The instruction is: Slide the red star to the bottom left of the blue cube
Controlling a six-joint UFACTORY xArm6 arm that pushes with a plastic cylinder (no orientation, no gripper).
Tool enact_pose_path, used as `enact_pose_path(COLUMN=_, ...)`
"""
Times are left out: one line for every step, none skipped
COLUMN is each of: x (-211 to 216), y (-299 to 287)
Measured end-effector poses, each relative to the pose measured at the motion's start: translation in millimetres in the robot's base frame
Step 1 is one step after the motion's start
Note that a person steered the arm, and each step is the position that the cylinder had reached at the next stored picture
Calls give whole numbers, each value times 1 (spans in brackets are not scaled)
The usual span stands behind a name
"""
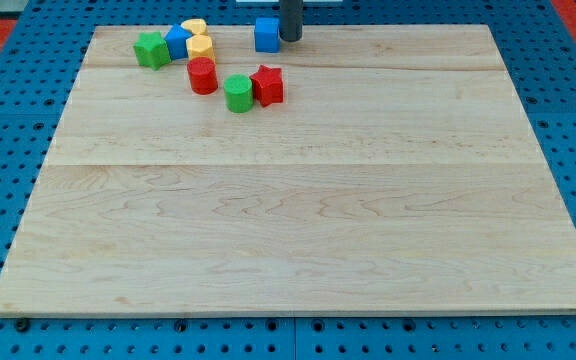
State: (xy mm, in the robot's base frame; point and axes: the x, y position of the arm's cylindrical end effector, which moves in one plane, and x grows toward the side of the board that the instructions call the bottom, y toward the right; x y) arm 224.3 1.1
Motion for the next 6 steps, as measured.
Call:
enact_pose_path(x=19, y=5)
enact_pose_path(x=26, y=10)
enact_pose_path(x=66, y=76)
enact_pose_path(x=121, y=38)
enact_pose_path(x=98, y=-39)
enact_pose_path(x=70, y=-106)
